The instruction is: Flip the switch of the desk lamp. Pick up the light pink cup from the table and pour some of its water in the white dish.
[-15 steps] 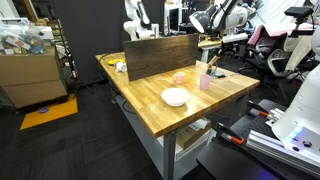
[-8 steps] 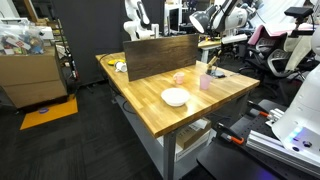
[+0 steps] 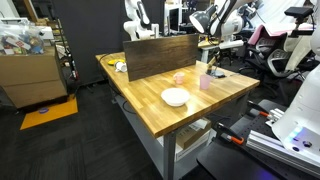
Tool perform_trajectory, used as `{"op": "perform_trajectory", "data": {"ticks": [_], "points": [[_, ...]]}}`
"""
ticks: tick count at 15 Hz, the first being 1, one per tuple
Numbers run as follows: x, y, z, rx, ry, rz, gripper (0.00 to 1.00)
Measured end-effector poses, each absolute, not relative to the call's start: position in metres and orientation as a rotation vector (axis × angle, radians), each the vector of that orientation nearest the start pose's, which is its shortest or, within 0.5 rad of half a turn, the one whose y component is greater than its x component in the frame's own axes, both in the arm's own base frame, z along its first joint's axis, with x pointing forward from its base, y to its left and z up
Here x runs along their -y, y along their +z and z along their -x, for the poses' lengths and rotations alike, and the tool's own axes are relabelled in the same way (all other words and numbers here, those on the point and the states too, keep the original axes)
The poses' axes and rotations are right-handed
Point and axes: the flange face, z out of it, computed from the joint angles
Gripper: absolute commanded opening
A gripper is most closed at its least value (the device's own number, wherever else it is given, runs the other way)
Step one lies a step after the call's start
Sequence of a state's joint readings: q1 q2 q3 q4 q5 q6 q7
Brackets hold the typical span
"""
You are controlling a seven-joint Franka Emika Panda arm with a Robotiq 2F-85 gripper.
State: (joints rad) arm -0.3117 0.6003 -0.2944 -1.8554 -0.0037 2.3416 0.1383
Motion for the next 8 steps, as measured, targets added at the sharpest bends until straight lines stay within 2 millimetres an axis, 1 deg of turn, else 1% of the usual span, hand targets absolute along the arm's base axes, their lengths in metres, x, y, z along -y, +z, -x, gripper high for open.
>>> {"op": "perform_trajectory", "data": {"ticks": [4,6,8], "points": [[0.362,0.182,-0.533,-1.15,0.218,3.066,0.13],[0.366,0.172,-0.535,-1.158,0.229,3.062,0.02],[0.369,0.162,-0.536,-1.161,0.244,3.063,0.0]]}}
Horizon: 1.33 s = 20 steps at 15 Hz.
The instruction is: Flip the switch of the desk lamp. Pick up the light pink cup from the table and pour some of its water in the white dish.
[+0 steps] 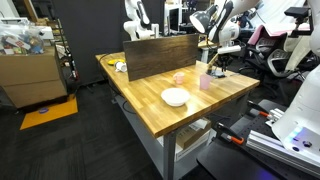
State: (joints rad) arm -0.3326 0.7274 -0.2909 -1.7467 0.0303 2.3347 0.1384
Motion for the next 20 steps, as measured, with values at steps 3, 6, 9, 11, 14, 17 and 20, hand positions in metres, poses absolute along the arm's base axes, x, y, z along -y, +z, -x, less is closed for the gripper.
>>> {"op": "perform_trajectory", "data": {"ticks": [3,6,9,11,14,17,20], "points": [[0.374,0.154,-0.54,-1.163,0.26,3.066,0.0],[0.378,0.152,-0.543,-1.167,0.274,3.065,0.0],[0.378,0.15,-0.543,-1.166,0.289,3.064,0.0],[0.376,0.145,-0.543,-1.161,0.307,3.06,0.0],[0.371,0.139,-0.542,-1.155,0.341,3.046,0.0],[0.37,0.137,-0.541,-1.161,0.353,3.034,0.0],[0.37,0.136,-0.54,-1.166,0.355,3.028,0.0]]}}
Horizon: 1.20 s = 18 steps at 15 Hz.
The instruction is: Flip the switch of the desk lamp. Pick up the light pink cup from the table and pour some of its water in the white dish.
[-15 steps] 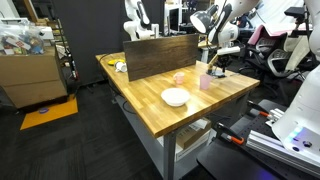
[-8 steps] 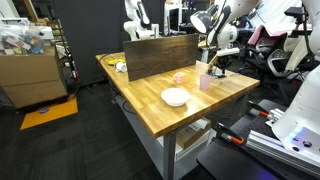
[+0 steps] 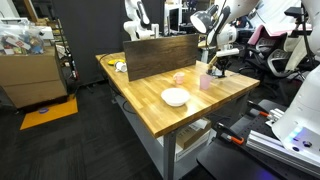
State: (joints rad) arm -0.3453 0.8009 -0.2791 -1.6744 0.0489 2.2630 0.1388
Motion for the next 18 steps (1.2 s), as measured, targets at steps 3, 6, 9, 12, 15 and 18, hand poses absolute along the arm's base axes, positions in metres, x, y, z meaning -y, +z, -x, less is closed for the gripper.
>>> {"op": "perform_trajectory", "data": {"ticks": [3,6,9,12,15,18], "points": [[0.37,0.134,-0.539,-1.166,0.362,3.027,0.0],[0.371,0.128,-0.541,-1.164,0.369,3.03,0.0],[0.374,0.128,-0.545,-1.164,0.367,3.033,0.0],[0.38,0.133,-0.548,-1.174,0.349,3.033,0.0],[0.39,0.135,-0.548,-1.192,0.332,3.032,0.0],[0.393,0.134,-0.546,-1.199,0.333,3.029,0.0]]}}
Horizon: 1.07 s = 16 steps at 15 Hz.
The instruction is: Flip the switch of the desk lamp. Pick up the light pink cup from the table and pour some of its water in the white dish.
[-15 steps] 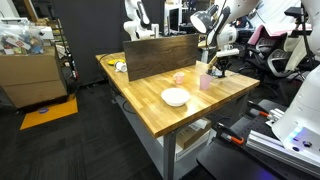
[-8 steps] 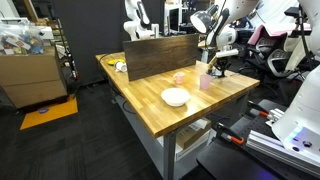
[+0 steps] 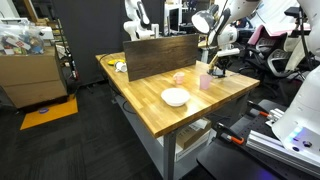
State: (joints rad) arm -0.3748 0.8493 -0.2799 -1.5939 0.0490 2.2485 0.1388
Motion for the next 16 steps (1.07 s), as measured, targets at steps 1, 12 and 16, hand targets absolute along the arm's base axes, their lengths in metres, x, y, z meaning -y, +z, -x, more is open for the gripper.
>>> {"op": "perform_trajectory", "data": {"ticks": [1,12,16], "points": [[0.392,0.134,-0.547,-1.197,0.333,3.029,0.0],[0.382,0.133,-0.554,-1.168,0.327,3.027,0.0],[0.381,0.132,-0.554,-1.168,0.335,3.025,0.0]]}}
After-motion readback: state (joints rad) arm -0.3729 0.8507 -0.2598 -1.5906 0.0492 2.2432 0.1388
